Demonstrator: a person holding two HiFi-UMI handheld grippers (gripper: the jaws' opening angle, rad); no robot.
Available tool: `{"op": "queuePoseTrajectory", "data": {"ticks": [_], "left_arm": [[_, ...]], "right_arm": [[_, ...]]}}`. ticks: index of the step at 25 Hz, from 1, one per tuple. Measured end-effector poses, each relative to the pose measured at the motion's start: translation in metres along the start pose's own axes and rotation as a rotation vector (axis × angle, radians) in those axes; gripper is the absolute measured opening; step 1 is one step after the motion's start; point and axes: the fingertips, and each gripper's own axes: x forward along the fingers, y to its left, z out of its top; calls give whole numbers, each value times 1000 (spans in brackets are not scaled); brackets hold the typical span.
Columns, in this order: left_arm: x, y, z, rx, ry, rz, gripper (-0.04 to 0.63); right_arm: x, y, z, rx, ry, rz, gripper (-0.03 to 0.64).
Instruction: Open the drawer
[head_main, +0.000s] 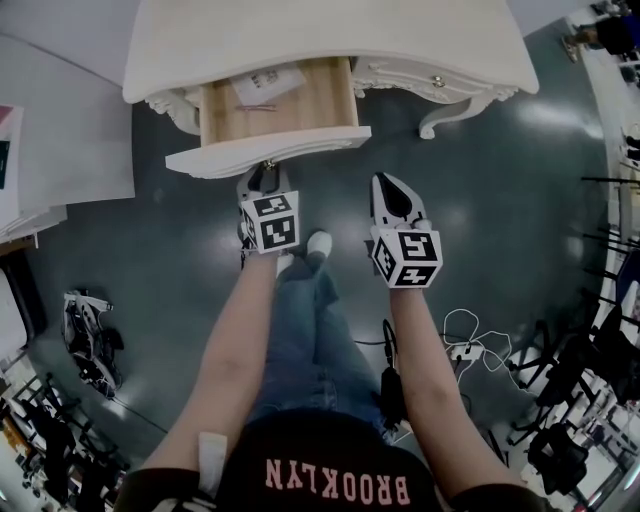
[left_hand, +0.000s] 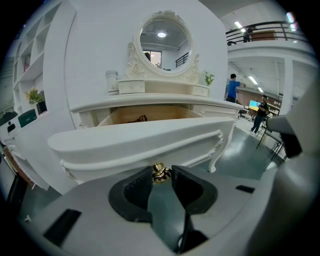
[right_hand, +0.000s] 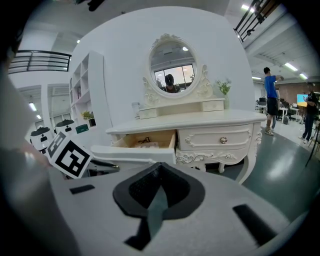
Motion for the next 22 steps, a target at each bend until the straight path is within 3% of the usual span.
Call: {"op": "queuePoseTrajectory", "data": {"ticks": [22], "left_arm": [[-20,-12,-19,28,82,-70,114]], "right_arm": [[-36,13,-3,44,-6,-60,-3]]}}
